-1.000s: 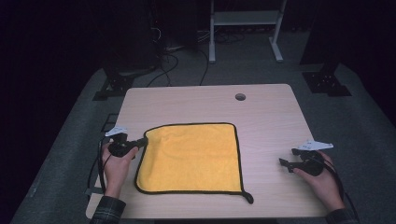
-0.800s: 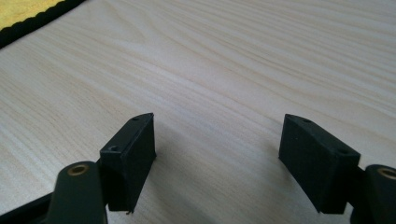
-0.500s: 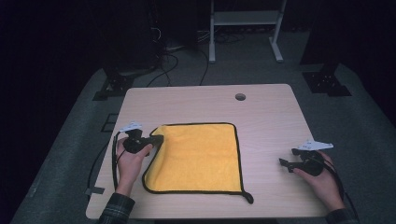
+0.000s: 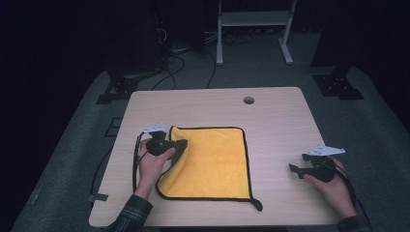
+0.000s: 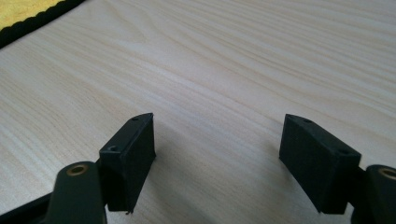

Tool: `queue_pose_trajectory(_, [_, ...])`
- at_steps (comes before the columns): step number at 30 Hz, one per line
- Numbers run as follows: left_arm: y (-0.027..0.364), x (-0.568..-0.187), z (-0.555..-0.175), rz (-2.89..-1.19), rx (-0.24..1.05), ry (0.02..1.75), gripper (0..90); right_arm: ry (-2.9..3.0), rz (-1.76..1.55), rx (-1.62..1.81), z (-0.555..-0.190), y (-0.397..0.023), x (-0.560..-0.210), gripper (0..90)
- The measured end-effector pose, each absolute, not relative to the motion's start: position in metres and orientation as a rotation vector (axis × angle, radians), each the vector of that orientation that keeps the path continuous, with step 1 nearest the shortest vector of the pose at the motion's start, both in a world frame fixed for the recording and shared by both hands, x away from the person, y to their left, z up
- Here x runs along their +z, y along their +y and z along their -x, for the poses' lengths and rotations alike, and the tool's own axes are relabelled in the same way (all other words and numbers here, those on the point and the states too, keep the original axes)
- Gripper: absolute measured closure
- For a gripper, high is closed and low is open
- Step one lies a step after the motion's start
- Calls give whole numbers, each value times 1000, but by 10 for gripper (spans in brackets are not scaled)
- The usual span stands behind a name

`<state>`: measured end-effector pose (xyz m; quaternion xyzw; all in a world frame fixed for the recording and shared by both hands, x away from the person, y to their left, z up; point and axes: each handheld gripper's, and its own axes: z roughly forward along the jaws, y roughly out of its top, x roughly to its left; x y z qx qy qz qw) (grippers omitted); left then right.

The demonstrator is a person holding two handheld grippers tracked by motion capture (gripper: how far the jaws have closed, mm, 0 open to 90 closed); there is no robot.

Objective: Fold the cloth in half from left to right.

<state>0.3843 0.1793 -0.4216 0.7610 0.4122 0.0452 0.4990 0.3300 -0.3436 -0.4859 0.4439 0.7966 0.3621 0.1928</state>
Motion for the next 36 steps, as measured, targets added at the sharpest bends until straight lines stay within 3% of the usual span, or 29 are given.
queue_pose_trajectory(36, [62,-437,-413,-1928,-24,839,869,2237,-1243,1016,-330,-344,-486,251])
